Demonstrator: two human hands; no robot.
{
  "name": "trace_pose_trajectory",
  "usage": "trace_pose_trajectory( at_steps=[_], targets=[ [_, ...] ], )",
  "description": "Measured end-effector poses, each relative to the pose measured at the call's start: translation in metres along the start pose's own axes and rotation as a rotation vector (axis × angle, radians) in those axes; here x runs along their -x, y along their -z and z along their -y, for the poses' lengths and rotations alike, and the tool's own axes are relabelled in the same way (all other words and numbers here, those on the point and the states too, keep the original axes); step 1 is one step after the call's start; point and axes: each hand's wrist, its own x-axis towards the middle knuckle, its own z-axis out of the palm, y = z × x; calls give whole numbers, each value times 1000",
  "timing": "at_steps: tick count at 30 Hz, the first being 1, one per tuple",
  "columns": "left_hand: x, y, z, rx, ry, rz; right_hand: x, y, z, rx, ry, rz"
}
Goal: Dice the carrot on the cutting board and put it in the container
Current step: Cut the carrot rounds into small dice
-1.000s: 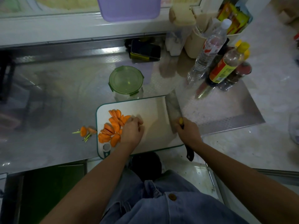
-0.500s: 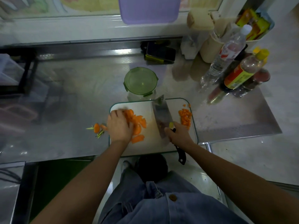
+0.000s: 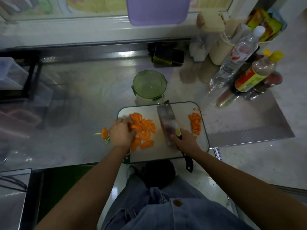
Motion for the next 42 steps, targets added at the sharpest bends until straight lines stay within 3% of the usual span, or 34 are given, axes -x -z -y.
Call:
trace_pose_trajectory(
  at_steps=[5,9,13,21,26,30,35,42],
  targets=[
    [1,8,2,172,-74,-1,-1,1,2,-15,1,6],
    [-1,9,-4,508,-39,134,-3,6,2,-2,14,-5],
    [6,0,-37,605,-36,181,-1,11,-2,-19,0,-42],
    [24,-40,-91,332,-73,248,18,35,-28,47,-18,-120],
    [20,-47,-79,26,-329,268,23,43,-38,40,-6,-141],
    [24,-49,-78,-131,-412,264,23,43,-41,38,24,-139],
    [27,-53,-87,-115,-394,220,25,44,-44,119,66,-129],
    [33,-61,-112,98,-147,212,35,46,-38,306,145,-174]
  ],
)
